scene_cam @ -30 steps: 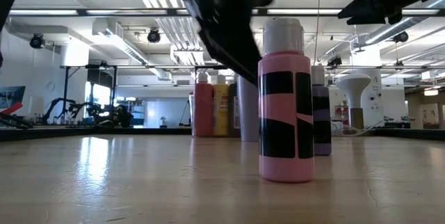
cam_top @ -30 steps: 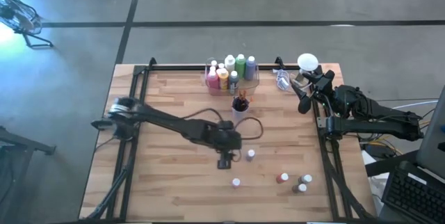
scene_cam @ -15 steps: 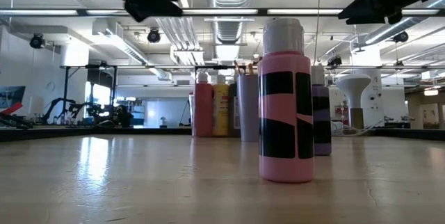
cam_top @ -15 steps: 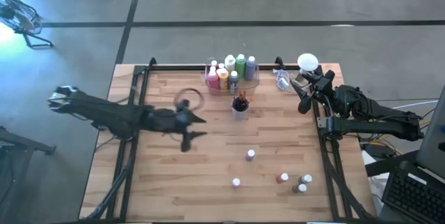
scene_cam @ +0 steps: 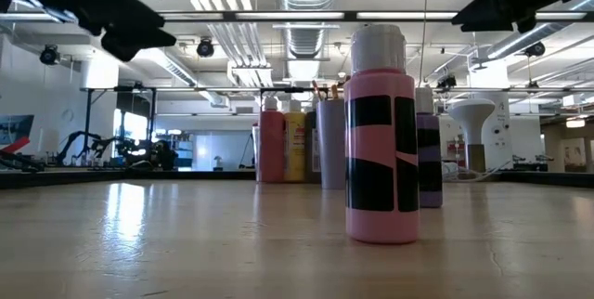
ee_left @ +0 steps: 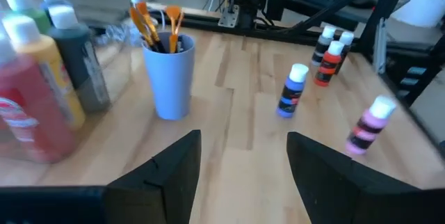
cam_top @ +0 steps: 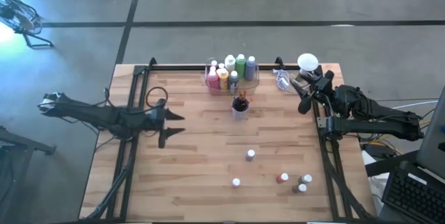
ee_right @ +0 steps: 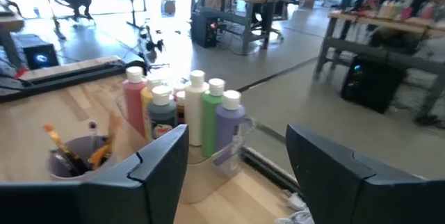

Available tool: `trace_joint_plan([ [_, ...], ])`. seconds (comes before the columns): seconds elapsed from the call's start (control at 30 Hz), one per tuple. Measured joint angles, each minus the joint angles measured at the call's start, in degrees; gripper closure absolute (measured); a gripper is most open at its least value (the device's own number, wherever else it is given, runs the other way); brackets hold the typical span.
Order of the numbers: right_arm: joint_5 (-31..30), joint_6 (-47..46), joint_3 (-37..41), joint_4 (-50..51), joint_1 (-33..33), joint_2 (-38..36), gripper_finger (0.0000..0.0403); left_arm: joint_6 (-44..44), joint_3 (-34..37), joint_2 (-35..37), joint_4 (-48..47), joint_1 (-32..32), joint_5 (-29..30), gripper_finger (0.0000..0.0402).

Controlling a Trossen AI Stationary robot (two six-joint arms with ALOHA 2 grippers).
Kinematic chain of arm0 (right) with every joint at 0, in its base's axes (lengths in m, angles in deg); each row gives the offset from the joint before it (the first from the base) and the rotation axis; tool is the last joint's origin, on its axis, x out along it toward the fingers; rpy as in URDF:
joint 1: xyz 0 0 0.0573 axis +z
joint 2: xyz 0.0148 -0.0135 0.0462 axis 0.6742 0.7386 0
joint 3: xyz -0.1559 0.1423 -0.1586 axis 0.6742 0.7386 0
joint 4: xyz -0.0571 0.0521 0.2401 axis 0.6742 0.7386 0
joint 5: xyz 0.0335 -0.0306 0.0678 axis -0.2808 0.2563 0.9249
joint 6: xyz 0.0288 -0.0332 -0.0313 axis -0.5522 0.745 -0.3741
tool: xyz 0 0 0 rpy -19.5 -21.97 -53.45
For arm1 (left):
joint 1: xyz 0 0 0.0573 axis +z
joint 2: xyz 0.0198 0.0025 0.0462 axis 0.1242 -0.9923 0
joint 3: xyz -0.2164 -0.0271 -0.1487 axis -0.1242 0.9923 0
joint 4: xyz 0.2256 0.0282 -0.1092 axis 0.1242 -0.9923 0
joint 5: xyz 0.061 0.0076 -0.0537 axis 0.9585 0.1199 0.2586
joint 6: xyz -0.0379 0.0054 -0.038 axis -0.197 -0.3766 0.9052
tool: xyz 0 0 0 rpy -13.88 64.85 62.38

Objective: Pick & Place Paint Supplies
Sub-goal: Put the purple black paint bottle into the transparent bin

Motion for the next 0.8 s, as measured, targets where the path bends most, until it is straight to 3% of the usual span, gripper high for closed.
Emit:
trace_joint_plan([
  [0.17,0.8,-0.5,0.0,-0.7,0.0,0.7,0.0175,-7.5,5.7,4.0,2.9,0.0,1.6,0.0184],
  [0.43,1.6,0.9,0.0,-2.8,0.0,2.6,0.0156,-6.5,12.4,5.4,9.1,0.0,2.2,0.0185],
  [0.57,2.6,-0.5,0.0,-3.0,0.0,4.4,0.0145,-8.3,14.9,5.4,12.9,0.0,6.5,0.0186],
  [0.8,12.8,-0.4,0.0,-2.8,0.0,8.8,0.0131,-11.6,17.6,5.4,15.4,0.0,11.7,0.0186],
])
